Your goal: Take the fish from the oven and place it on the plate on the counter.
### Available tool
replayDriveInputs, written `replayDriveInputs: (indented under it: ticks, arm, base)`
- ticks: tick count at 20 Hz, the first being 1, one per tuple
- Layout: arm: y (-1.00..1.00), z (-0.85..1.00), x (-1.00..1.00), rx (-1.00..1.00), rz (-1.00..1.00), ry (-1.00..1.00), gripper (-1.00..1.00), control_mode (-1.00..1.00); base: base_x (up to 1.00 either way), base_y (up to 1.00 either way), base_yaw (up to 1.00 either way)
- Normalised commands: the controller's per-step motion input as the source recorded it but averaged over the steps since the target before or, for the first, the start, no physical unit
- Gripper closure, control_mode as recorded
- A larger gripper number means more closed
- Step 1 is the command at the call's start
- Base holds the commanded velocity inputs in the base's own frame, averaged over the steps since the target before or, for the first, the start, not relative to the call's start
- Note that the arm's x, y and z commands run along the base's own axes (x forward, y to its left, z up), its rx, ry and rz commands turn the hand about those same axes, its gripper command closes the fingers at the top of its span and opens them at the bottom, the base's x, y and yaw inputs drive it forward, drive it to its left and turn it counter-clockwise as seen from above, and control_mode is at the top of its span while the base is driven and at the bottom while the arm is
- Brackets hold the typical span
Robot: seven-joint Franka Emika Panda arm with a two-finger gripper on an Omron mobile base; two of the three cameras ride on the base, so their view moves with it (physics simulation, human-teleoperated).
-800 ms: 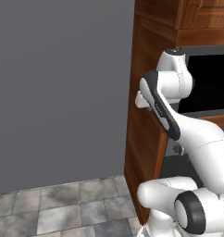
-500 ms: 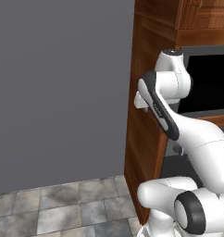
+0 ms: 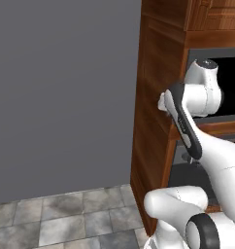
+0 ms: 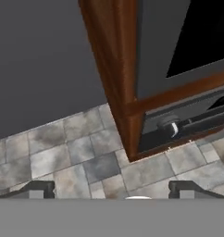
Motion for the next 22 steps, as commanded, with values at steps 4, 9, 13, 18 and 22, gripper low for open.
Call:
replayDriveInputs:
  ticks: [4,9,13,18,22]
  arm:
    - [-0.97,0.0,0.0,0.43,-0.32,-0.16,-1.0,-1.0]
    - [-0.87,-0.1,0.03,0.47,-0.34,-0.21,-1.0,-1.0]
    - [-0.93,-0.28,0.14,0.5,-0.34,-0.23,-1.0,-1.0]
    - [-0.92,-0.47,0.09,0.45,-0.36,-0.18,-1.0,-1.0]
    - [-0.78,-0.58,0.0,0.39,-0.38,-0.18,-1.0,-1.0]
  base:
    - [0.0,0.0,0.0]
    - [0.0,0.0,0.0]
    - [0.0,0.0,0.0]
    - [0.0,0.0,0.0]
    - [0.0,0.0,0.0]
